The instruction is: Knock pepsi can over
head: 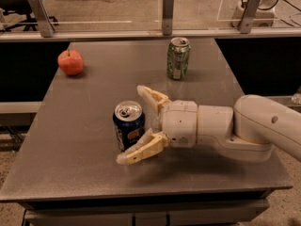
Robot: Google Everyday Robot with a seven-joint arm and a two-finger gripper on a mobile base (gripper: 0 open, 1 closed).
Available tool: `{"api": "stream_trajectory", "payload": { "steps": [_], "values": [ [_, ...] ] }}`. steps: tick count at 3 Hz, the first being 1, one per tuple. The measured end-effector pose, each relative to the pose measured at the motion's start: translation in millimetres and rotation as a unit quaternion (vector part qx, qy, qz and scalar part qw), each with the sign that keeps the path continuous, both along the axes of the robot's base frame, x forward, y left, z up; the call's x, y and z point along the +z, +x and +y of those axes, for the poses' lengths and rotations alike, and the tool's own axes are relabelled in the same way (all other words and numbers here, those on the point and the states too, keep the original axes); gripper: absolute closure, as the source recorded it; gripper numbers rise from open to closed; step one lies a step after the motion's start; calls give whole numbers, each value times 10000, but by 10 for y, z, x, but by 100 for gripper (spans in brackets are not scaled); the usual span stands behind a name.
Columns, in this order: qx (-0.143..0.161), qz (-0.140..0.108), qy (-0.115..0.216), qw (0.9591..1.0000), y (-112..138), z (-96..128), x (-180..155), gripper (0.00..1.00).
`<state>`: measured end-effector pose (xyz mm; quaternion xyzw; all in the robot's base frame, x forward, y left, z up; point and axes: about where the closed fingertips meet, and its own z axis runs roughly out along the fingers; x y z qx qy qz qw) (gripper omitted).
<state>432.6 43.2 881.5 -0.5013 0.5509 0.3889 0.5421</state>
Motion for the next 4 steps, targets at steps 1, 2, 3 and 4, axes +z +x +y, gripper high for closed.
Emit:
{"api": "stream_trajectory", "payload": {
  "steps": [1, 2, 3, 4],
  "values": [
    [5, -28, -18, 10000, -2, 16, 11, 18],
    [23, -41, -24, 10000, -11, 36, 21, 41],
    [43, -53, -31, 10000, -21, 57, 33, 65],
    [-26, 22, -421, 9991, 7, 55, 45, 88]
  ]
}}
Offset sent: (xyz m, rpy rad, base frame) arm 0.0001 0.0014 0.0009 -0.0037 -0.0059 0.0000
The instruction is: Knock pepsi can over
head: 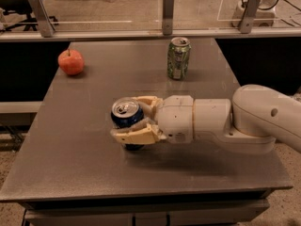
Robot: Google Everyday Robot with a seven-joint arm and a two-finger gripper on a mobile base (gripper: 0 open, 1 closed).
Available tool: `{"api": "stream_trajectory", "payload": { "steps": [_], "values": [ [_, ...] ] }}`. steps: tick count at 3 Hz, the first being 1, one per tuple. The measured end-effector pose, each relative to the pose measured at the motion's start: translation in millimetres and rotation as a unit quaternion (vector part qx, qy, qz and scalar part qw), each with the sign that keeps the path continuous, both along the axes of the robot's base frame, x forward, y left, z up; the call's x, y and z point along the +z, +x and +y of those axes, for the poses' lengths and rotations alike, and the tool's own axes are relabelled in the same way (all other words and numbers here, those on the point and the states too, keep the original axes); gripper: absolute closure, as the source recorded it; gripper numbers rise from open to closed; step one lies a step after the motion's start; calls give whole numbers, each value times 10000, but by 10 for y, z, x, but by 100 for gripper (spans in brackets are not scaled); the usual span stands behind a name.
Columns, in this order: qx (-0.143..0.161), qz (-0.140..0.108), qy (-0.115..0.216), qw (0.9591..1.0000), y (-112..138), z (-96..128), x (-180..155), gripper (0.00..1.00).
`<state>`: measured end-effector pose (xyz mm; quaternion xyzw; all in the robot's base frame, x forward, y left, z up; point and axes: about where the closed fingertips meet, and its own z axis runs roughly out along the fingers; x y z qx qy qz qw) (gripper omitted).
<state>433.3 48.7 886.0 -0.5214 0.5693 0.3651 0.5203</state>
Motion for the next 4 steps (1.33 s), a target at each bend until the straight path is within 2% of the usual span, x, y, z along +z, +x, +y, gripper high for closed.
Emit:
{"api": "stream_trajectory", "payload": {
  "steps": [1, 2, 3, 4],
  "values": [
    [-100, -207, -722, 9971, 194, -36, 272, 100],
    [-105, -298, -1316, 9908, 560, -138, 555, 100],
    [190, 40, -1970, 9802, 794, -205, 538, 100],
    [466, 270, -2388, 9696, 726, -101, 437, 100]
  ]
}}
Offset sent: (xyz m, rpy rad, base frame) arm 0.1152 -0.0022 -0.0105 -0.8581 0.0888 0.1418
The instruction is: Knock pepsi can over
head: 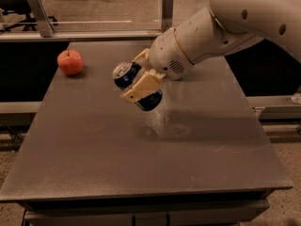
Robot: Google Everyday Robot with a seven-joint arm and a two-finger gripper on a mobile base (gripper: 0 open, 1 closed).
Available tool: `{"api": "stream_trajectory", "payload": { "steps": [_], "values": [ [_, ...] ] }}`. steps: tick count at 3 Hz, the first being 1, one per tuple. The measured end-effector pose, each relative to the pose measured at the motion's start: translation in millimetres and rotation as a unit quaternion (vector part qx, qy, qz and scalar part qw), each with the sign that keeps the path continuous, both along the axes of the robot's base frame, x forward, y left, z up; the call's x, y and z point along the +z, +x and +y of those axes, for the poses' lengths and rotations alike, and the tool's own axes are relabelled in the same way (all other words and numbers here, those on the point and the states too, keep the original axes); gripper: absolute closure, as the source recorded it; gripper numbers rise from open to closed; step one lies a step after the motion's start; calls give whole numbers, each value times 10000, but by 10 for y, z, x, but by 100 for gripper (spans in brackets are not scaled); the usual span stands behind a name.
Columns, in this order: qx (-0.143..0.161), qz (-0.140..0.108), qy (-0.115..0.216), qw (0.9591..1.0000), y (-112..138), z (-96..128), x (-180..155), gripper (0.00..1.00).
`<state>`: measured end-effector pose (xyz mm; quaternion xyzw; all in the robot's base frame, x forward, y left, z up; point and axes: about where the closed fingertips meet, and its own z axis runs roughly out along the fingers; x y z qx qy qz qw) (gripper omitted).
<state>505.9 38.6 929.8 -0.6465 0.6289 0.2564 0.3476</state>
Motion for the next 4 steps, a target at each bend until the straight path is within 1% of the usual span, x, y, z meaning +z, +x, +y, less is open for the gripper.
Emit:
{"api": "stream_trajectory", "payload": {
  "steps": [1, 2, 3, 4],
  "values": [
    [7, 6, -3, 10000, -7, 5, -7, 100],
    [40, 12, -453, 9990, -19, 71, -85, 100],
    [364, 220, -1379, 9895, -257, 362, -162, 100],
    [777, 536, -2587, 9613, -488, 669, -447, 100]
  ]
}}
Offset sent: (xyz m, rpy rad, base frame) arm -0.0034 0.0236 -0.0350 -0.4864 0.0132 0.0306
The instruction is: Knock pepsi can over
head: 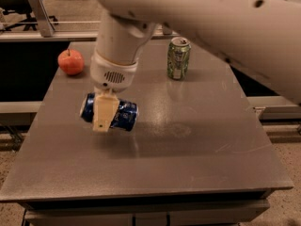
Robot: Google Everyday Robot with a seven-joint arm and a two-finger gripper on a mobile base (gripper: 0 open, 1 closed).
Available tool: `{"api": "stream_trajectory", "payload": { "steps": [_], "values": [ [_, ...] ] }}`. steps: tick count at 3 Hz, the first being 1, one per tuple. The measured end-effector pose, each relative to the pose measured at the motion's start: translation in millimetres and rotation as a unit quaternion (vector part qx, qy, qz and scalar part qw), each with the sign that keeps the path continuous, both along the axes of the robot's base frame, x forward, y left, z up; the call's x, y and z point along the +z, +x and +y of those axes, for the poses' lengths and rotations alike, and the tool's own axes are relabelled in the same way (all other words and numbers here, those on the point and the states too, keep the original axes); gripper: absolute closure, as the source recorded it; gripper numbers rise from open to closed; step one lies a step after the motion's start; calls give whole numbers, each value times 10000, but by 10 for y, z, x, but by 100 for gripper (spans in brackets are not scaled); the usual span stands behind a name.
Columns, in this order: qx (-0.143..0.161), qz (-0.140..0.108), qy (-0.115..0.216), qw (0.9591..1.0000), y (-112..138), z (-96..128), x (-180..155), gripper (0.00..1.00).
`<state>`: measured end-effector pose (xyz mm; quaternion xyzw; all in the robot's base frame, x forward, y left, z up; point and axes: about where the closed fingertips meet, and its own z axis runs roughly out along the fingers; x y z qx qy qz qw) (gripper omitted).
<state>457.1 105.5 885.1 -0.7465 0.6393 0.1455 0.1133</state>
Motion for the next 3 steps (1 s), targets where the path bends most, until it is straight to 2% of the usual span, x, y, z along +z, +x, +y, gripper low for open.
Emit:
{"api": "stream_trajectory", "payload": {
  "steps": [1, 2, 3],
  "values": [
    [451, -119, -1129, 9925, -76, 140, -345, 100],
    [460, -677, -1986, 9767, -36, 150, -501, 81],
    [359, -1025, -2181, 9699, 153, 68, -493, 58]
  ]
}}
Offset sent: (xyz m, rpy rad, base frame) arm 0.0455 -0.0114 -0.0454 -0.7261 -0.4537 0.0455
